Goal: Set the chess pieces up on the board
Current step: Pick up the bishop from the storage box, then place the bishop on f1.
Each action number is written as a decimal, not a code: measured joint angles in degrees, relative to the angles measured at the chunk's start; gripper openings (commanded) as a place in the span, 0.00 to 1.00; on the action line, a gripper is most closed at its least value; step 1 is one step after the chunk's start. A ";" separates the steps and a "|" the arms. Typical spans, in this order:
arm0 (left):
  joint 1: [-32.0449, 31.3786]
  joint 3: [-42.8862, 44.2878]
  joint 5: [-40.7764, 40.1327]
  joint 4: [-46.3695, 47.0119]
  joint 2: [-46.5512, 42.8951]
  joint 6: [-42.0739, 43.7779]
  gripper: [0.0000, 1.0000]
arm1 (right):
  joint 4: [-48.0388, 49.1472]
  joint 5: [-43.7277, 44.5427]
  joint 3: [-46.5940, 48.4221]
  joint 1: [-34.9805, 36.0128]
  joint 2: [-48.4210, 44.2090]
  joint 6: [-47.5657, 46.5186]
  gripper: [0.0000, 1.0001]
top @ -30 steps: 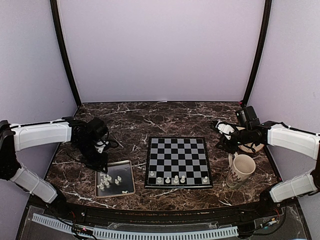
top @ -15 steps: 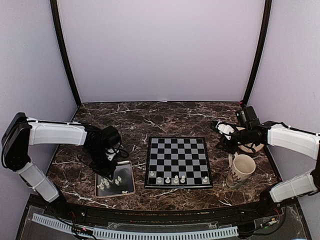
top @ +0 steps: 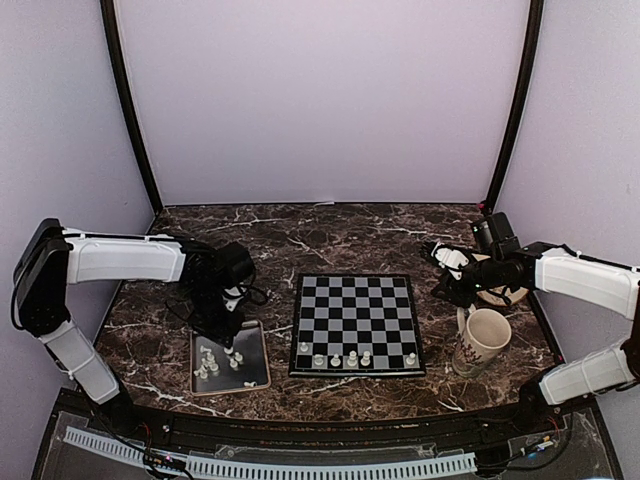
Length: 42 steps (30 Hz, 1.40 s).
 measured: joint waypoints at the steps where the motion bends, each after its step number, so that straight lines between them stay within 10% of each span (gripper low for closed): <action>1: -0.07 1.33 -0.07 -0.79 0.00 0.37 0.02 | 0.00 0.00 0.00 0.00 0.00 0.00 0.39; 14: -5.07 20.00 5.79 1.64 0.00 4.92 0.00 | -0.07 -0.63 0.00 0.00 0.59 0.02 0.39; 28: -25.46 52.24 4.44 5.97 27.58 23.78 0.00 | 0.00 -0.74 0.00 -3.23 0.57 1.55 0.38; 42: -29.75 55.23 -2.89 2.27 35.60 31.76 0.01 | 0.09 -1.03 0.00 -4.50 0.55 1.75 0.39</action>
